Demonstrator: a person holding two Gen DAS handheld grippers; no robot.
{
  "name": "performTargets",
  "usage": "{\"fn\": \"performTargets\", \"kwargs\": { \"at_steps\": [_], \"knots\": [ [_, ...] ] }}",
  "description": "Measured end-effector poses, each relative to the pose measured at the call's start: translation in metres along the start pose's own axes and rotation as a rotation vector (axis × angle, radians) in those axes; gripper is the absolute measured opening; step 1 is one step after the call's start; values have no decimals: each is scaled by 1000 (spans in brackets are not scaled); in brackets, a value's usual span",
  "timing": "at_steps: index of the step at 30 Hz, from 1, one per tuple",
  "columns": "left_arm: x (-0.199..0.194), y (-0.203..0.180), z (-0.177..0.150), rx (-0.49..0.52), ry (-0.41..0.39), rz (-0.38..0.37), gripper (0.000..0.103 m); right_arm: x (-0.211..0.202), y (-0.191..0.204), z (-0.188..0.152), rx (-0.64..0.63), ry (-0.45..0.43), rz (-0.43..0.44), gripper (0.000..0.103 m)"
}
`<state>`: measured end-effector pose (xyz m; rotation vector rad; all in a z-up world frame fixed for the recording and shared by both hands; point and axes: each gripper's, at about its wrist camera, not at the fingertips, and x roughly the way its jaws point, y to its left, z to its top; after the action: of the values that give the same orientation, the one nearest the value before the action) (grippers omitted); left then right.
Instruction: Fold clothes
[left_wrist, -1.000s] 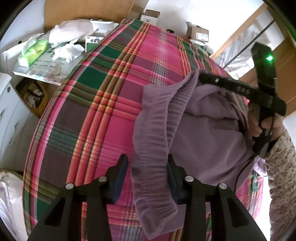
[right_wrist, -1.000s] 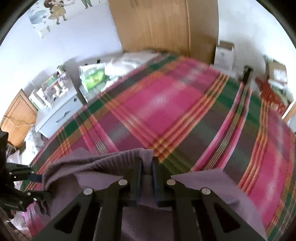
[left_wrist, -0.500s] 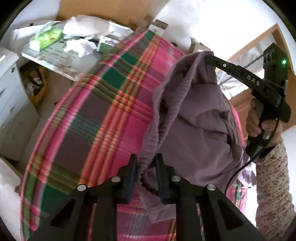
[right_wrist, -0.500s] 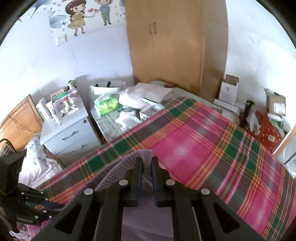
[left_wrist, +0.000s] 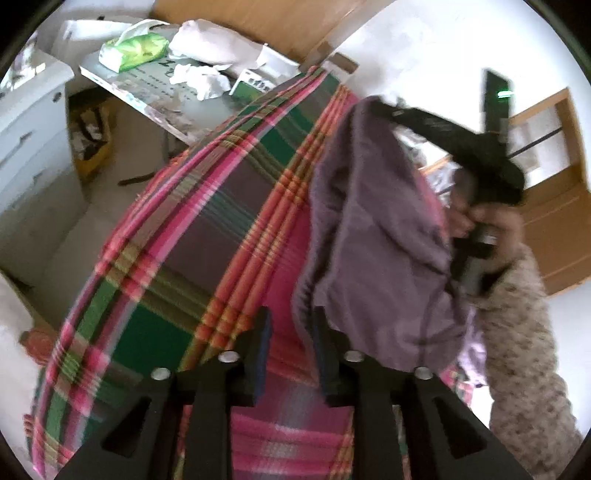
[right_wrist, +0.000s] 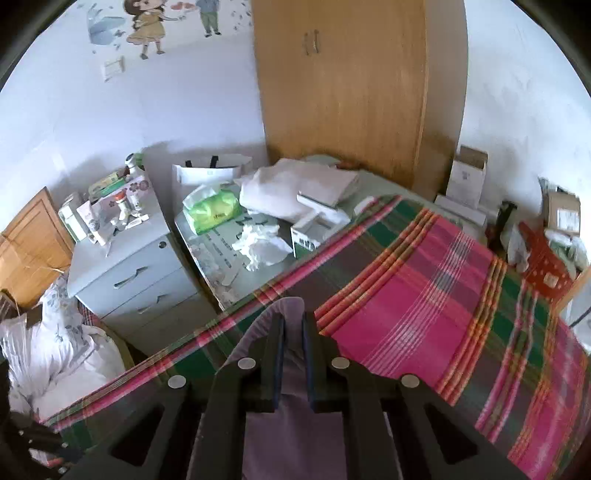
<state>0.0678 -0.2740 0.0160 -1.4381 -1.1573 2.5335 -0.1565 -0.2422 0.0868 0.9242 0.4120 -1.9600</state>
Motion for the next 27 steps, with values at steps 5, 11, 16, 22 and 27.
{"fn": "performTargets", "kwargs": {
  "at_steps": [5,11,16,22,27],
  "knots": [
    [-3,11,-13,-77,6,-68,36,19,-7,-10,32,32,4,10],
    [0,-1,-28,-39,-5,-149,52,27,-13,-14,63,51,9,10],
    [6,-5,-28,-79,-7,-118,52,31,-14,-15,84,59,13,10],
    [9,-9,-20,-141,-73,-91,52,32,-16,-18,102,59,19,10],
    [13,-22,-20,-57,-80,7,36,29,-18,-17,114,62,15,10]
  ]
}}
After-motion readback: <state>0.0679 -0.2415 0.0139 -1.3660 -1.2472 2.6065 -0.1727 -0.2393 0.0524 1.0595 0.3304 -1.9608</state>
